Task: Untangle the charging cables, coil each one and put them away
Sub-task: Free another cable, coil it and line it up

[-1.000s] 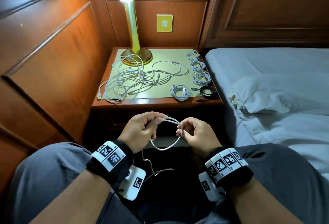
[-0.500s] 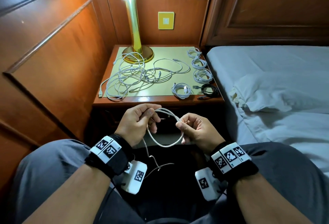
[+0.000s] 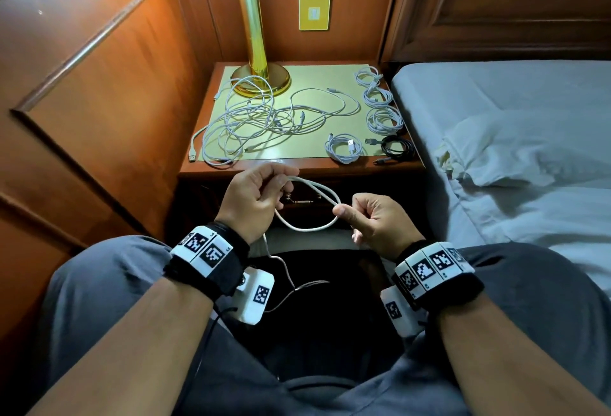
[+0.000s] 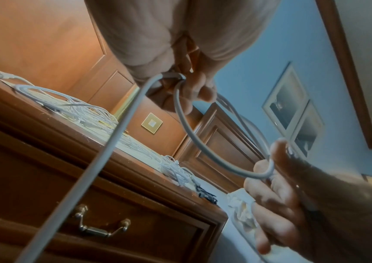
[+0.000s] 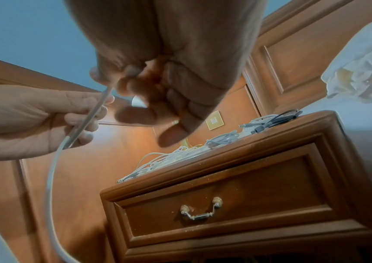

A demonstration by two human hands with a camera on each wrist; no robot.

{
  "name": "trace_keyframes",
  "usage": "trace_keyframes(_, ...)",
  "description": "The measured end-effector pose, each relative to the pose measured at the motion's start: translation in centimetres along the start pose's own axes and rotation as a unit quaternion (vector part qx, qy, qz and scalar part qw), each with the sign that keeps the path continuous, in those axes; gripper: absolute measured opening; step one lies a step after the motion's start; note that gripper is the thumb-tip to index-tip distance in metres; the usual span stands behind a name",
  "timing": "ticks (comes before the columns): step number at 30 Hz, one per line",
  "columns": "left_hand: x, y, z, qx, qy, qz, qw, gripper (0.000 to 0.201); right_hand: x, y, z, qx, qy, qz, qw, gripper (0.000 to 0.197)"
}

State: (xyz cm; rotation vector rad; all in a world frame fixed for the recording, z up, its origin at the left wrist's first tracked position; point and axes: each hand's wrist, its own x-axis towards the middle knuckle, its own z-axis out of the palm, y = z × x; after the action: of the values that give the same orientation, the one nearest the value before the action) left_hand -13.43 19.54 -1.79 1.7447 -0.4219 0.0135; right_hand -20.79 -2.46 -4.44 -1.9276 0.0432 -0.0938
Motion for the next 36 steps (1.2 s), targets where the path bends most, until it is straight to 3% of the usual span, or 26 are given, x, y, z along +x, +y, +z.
trace_keyframes(2,-0.3,-0.3,0.1,0.043,-0.006,0.018,0.999,0.026,-0.2,0.3,0.3,-0.032,-0.031,0.007,0.999,0.056)
trace_keyframes(4,-0.5,-0.5,0.2,0.085,-0.017,0.040,0.995,0.027,-0.5,0.4,0.8,-0.042,-0.074,0.019,0.996,0.038)
trace_keyframes(8,-0.9,-0.4,0.5,0.138,-0.064,0.115,0.982,0.026,-0.6,-0.2,1.7,0.105,-0.119,0.056,0.986,0.019)
trace_keyframes(12,-1.3,0.1,0.9,0.167,-0.098,0.175,0.965,0.023,-0.8,-1.8,2.1,0.322,-0.104,0.117,0.934,0.023)
trace_keyframes(15,-1.2,-0.1,0.9,0.181,-0.116,0.184,0.959,0.020,-1.2,-2.6,2.3,0.338,-0.104,0.119,0.928,0.031)
trace_keyframes(19,-1.1,-0.2,1.1,0.179,-0.114,0.167,0.963,0.010,-1.2,-2.8,2.1,0.367,-0.106,0.118,0.917,0.029)
trace_keyframes(24,0.9,-0.8,-1.7,0.228,-0.047,0.139,0.963,0.008,-0.2,-3.3,-0.7,0.449,0.032,0.098,0.888,0.021)
trace_keyframes(26,2.1,-1.2,-3.9,0.225,0.013,0.083,0.971,0.007,0.3,-3.3,-2.7,0.477,0.099,0.090,0.869,0.019)
trace_keyframes(29,3.2,-1.6,-6.5,0.140,0.080,0.001,0.987,0.012,0.6,-2.6,-5.6,0.505,0.178,0.085,0.840,0.026)
trace_keyframes(32,2.5,-1.0,-6.2,0.075,0.018,-0.028,0.997,0.022,0.6,-1.8,-6.8,0.489,0.222,0.075,0.840,0.028)
trace_keyframes(36,0.4,0.3,-2.7,0.096,-0.114,0.007,0.989,0.015,0.6,-1.4,-5.5,0.395,0.253,0.039,0.883,0.026)
